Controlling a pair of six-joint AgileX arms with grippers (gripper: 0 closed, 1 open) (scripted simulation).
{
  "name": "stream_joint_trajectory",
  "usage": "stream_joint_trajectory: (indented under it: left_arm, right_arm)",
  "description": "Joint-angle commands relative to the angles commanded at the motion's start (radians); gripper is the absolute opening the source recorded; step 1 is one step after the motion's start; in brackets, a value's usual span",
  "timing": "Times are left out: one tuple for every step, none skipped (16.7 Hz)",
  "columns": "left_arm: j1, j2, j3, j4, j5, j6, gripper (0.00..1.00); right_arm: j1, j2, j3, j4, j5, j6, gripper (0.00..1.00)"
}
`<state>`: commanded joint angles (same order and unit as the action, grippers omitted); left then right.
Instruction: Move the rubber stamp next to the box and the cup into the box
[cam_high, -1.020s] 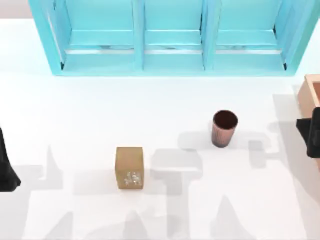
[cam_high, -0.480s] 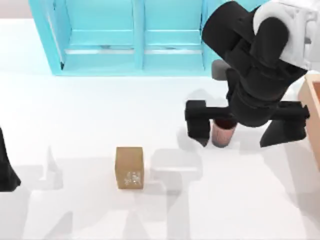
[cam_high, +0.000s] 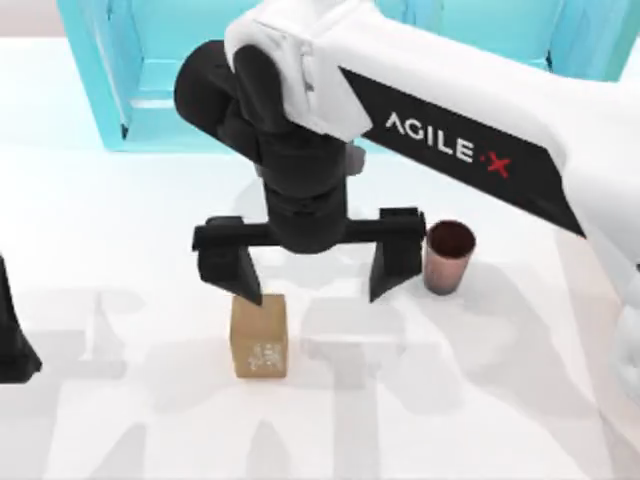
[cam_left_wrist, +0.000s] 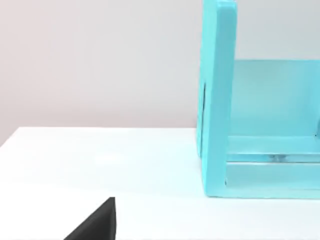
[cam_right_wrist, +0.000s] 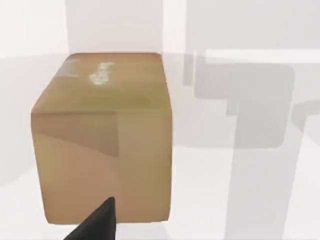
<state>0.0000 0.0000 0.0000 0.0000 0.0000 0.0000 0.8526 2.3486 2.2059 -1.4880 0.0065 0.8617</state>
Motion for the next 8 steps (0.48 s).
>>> stream_joint_trajectory:
  left_arm:
    - [0.0, 0.0, 0.0, 0.0, 0.0, 0.0, 1.0]
    - [0.0, 0.0, 0.0, 0.0, 0.0, 0.0, 1.0]
    - [0.0, 0.0, 0.0, 0.0, 0.0, 0.0, 1.0]
    - [0.0, 0.0, 0.0, 0.0, 0.0, 0.0, 1.0]
    - [0.0, 0.0, 0.0, 0.0, 0.0, 0.0, 1.0]
    - [0.0, 0.0, 0.0, 0.0, 0.0, 0.0, 1.0]
    - [0.0, 0.0, 0.0, 0.0, 0.0, 0.0, 1.0]
    - [0.0, 0.0, 0.0, 0.0, 0.0, 0.0, 1.0]
  right_arm:
    - [0.015, 0.042, 0.069, -0.017, -0.001, 0.018, 1.0]
    - [0.028, 0.078, 0.13, -0.031, -0.002, 0.034, 1.0]
    - [0.039, 0.108, 0.182, -0.042, -0.003, 0.047, 1.0]
    - [0.048, 0.131, 0.224, -0.05, -0.003, 0.058, 1.0]
    - [0.054, 0.146, 0.253, -0.054, -0.004, 0.066, 1.0]
    - [0.058, 0.156, 0.271, -0.057, -0.004, 0.071, 1.0]
    - [0.06, 0.161, 0.281, -0.058, -0.004, 0.073, 1.0]
    - [0.06, 0.161, 0.281, -0.058, -0.004, 0.073, 1.0]
